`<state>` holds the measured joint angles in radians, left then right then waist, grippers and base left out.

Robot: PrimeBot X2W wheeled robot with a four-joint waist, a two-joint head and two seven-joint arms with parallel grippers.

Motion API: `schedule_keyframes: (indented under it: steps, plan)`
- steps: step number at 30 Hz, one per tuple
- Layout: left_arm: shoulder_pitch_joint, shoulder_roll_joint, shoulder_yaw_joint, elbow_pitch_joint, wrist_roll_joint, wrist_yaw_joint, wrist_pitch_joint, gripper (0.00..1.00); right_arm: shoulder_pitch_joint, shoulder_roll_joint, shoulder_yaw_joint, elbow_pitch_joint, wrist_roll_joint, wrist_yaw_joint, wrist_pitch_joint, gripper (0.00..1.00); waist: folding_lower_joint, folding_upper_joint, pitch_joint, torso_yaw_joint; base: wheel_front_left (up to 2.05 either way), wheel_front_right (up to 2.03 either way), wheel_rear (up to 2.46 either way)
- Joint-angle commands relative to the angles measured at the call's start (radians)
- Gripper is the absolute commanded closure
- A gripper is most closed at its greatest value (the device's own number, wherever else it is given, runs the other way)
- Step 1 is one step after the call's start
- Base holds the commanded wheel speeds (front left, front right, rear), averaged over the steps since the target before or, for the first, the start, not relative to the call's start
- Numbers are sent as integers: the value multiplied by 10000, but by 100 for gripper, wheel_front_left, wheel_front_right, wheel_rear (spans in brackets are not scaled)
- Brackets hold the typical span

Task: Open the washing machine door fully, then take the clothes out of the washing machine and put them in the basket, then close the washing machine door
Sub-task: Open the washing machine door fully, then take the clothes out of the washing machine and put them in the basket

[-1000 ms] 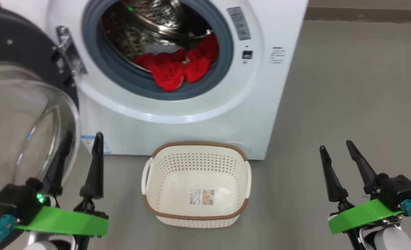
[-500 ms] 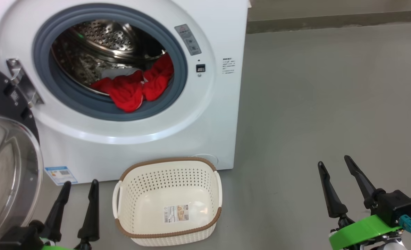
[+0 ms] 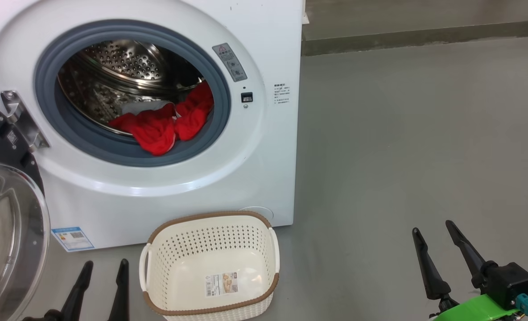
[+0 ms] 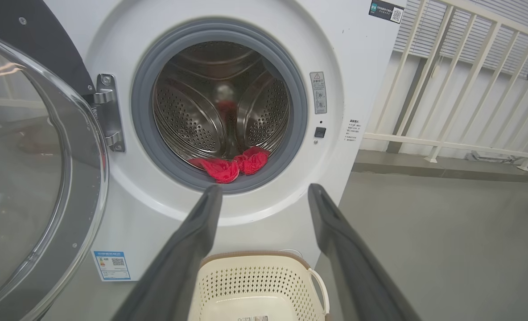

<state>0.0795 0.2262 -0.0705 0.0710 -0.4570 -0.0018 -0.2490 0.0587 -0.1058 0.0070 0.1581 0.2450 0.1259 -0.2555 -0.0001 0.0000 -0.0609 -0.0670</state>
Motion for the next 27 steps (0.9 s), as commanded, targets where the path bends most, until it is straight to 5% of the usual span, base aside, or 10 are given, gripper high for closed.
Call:
schedule_keyframes:
  steps: [1,15,27]
  plan:
    - [-188,131,364,-177,174,-98,-105,0,-140,-180,160,-324,35,48,-63,0,1,0,0,-11,0,0,0]
    - [-237,12,534,-102,545,274,-123,0,-209,-127,253,-299,71,48,-63,0,1,0,44,10,12,-12,0]
    - [-314,-38,550,-107,504,320,-125,0,-292,-197,347,-180,143,48,-63,0,1,0,4,26,141,-141,0]
